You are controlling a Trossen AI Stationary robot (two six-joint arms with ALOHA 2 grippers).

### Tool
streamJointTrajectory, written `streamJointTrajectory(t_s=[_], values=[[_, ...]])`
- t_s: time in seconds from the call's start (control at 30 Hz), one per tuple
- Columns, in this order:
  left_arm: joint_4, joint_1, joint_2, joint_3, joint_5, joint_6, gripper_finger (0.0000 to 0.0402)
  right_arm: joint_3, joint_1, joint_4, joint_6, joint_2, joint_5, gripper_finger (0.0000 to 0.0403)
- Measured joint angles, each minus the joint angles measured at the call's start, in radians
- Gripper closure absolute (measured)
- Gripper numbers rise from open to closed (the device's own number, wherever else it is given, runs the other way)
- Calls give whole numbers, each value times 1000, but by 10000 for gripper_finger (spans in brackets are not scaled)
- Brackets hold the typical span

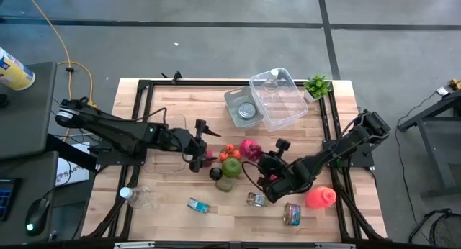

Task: Pick & Place Food Item
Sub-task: Put the red grapes into the left transparent bin

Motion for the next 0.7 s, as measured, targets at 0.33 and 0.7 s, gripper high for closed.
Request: streamJointTrajectory(t_s=[0.33, 0.7], values=[[127, -15, 79, -1, -2, 37, 17, 0, 0, 342, -273, 0, 33, 400], [263, -18, 158, -1, -2, 54, 17, 0, -1, 690, -564, 0, -57, 400]])
